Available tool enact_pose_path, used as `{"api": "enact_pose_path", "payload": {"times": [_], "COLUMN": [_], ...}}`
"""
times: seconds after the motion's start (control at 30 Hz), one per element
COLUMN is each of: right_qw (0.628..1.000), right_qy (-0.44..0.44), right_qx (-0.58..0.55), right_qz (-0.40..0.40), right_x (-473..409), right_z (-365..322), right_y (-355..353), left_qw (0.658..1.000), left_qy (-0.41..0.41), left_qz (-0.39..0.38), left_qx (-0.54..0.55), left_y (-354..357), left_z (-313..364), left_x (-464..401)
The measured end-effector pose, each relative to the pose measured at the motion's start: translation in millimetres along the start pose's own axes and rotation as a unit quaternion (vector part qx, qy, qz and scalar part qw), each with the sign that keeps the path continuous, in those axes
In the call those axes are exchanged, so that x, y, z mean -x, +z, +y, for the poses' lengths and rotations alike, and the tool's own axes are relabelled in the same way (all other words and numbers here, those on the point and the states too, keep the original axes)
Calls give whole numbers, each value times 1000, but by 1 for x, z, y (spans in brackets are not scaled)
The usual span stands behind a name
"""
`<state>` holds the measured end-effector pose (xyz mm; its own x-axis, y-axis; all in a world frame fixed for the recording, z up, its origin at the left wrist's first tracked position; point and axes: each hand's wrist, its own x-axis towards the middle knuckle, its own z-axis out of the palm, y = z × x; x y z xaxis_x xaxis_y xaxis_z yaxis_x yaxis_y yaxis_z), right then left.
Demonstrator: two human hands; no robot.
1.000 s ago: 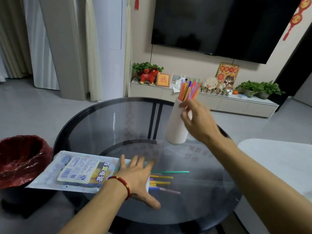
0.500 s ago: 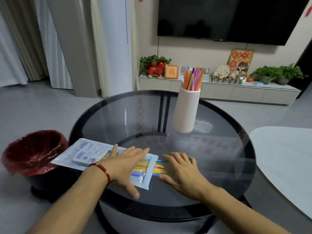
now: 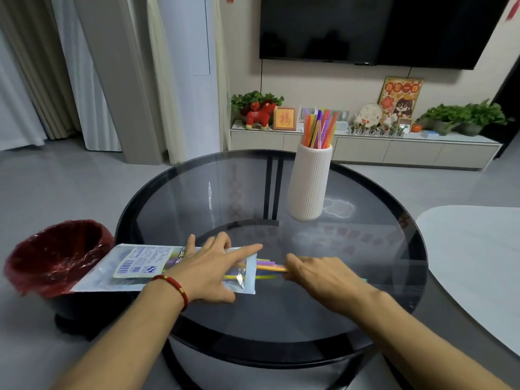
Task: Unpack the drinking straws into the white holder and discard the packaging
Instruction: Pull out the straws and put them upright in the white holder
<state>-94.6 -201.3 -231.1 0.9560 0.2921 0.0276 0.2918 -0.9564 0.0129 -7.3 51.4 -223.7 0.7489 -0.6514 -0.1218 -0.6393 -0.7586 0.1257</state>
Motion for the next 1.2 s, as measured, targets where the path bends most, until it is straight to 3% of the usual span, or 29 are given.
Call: {"api": "enact_pose_path", "payload": {"times": [0.23, 0.33, 0.43, 0.57, 0.63, 0.73, 0.77, 0.8, 0.87, 0.9, 0.93, 0.97, 1.0, 1.03, 1.2], "right_qw": [997, 996, 993, 987, 981, 932, 921, 923, 922, 883, 806, 717, 651, 617, 562], "right_qy": [50, 50, 46, 61, 47, -58, -57, -18, 148, 230, 281, 306, 316, 324, 362], "right_qx": [63, 75, 106, 141, 153, 59, -3, -77, -252, -368, -502, -610, -669, -688, -683], "right_qz": [2, 2, 30, 47, 110, 353, 385, 375, 253, 181, 140, 141, 168, 205, 295], "right_x": [38, 47, 51, 58, 63, 73, 74, 72, 58, 48, 40, 29, 20, 11, -11], "right_z": [38, 37, 33, 22, 19, 9, 2, -7, -25, -30, -32, -31, -30, -28, -9], "right_y": [-27, -35, -44, -57, -67, -68, -63, -56, -43, -35, -27, -19, -12, -5, 4], "left_qw": [1000, 997, 992, 983, 983, 981, 980, 979, 978, 978, 977, 976, 976, 976, 984], "left_qy": [-5, 54, 98, 103, 92, 66, 59, 54, 55, 58, 62, 67, 72, 76, 74], "left_qz": [-23, 25, 81, 135, 148, 177, 188, 196, 201, 201, 201, 203, 202, 200, 160], "left_qx": [3, 45, -1, -65, -52, -30, -16, 0, 22, 27, 30, 32, 31, 29, 27], "left_y": [2, 4, 10, 14, 12, 9, 8, 6, 2, 2, 4, 5, 8, 9, 17], "left_z": [10, 38, 63, 78, 80, 81, 82, 83, 88, 90, 94, 97, 101, 103, 100], "left_x": [-4, -11, -23, -32, -33, -37, -38, -38, -37, -36, -35, -35, -34, -34, -35]}}
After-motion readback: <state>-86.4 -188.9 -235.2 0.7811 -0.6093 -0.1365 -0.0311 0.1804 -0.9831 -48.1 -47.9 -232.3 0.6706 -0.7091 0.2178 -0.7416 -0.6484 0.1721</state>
